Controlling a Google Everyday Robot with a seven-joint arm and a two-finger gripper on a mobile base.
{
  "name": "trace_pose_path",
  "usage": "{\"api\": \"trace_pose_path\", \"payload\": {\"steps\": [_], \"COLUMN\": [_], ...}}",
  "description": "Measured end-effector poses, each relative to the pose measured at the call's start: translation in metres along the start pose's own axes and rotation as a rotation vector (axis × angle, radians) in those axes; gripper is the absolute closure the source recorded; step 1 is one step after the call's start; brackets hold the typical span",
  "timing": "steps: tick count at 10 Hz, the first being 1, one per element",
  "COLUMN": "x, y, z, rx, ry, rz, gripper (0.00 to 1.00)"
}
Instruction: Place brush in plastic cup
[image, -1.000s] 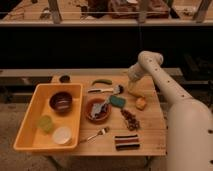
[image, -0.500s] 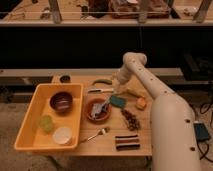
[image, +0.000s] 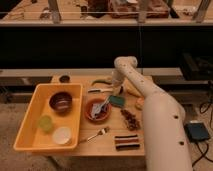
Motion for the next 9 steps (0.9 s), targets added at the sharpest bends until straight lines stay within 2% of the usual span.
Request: {"api": "trace_pose_path", "payload": {"steps": [3,7,9], "x": [-0.007,0.0,0.004], "y": [-0.01,-0.009,-0.005], "z": [0.004,0.016,0.023], "rx": [-0.009,-0.035,-0.051], "ry": [0.023,0.048,0.05], "rz": [-0.014,-0.002,0.008], "gripper": [0.31,0.31,0.44]}}
